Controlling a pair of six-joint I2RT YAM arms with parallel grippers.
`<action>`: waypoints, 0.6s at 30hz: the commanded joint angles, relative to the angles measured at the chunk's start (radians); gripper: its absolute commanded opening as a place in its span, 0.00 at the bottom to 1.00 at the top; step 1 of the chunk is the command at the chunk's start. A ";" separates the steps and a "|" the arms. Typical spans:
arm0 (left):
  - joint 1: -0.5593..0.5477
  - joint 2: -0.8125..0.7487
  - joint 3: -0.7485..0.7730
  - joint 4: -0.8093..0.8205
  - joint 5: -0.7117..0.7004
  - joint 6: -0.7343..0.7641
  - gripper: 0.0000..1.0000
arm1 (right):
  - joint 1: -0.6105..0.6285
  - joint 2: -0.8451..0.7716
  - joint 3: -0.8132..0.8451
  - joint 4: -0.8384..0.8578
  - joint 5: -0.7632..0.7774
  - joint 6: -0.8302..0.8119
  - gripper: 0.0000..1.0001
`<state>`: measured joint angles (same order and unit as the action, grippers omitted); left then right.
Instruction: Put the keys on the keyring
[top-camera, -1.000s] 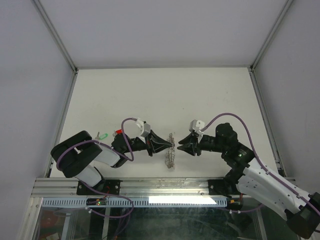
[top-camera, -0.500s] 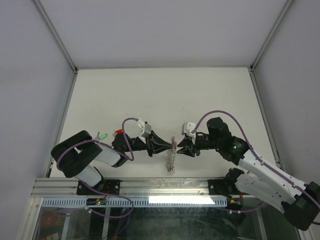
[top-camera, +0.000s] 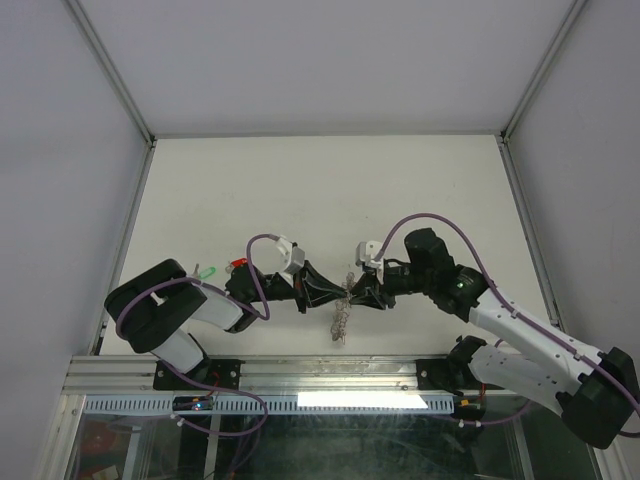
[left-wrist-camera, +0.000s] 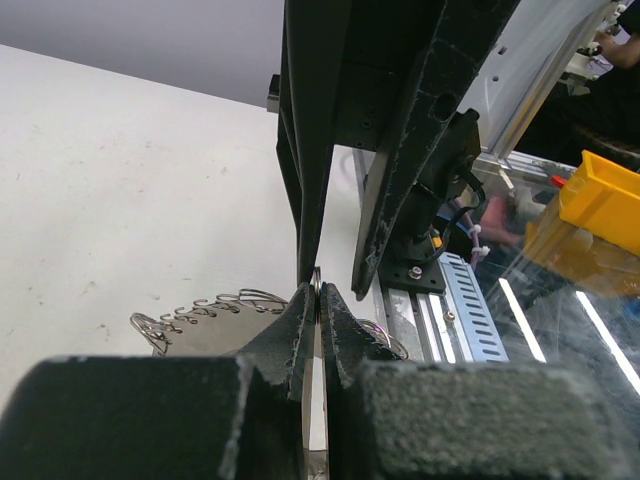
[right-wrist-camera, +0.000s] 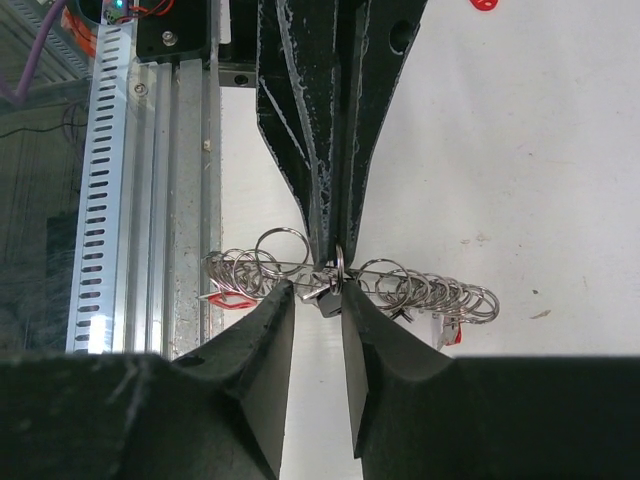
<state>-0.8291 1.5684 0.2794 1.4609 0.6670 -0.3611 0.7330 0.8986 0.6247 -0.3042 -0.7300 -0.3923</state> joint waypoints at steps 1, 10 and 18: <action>0.013 0.002 0.039 0.162 0.033 -0.029 0.00 | 0.005 0.004 0.046 0.040 -0.031 -0.016 0.27; 0.013 0.012 0.050 0.162 0.048 -0.035 0.00 | 0.005 0.021 0.056 0.040 -0.035 -0.013 0.20; 0.012 0.012 0.048 0.164 0.042 -0.033 0.00 | 0.005 0.025 0.078 0.000 -0.021 -0.016 0.00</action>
<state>-0.8242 1.5837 0.2955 1.4616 0.7124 -0.3798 0.7326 0.9329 0.6357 -0.3138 -0.7395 -0.3958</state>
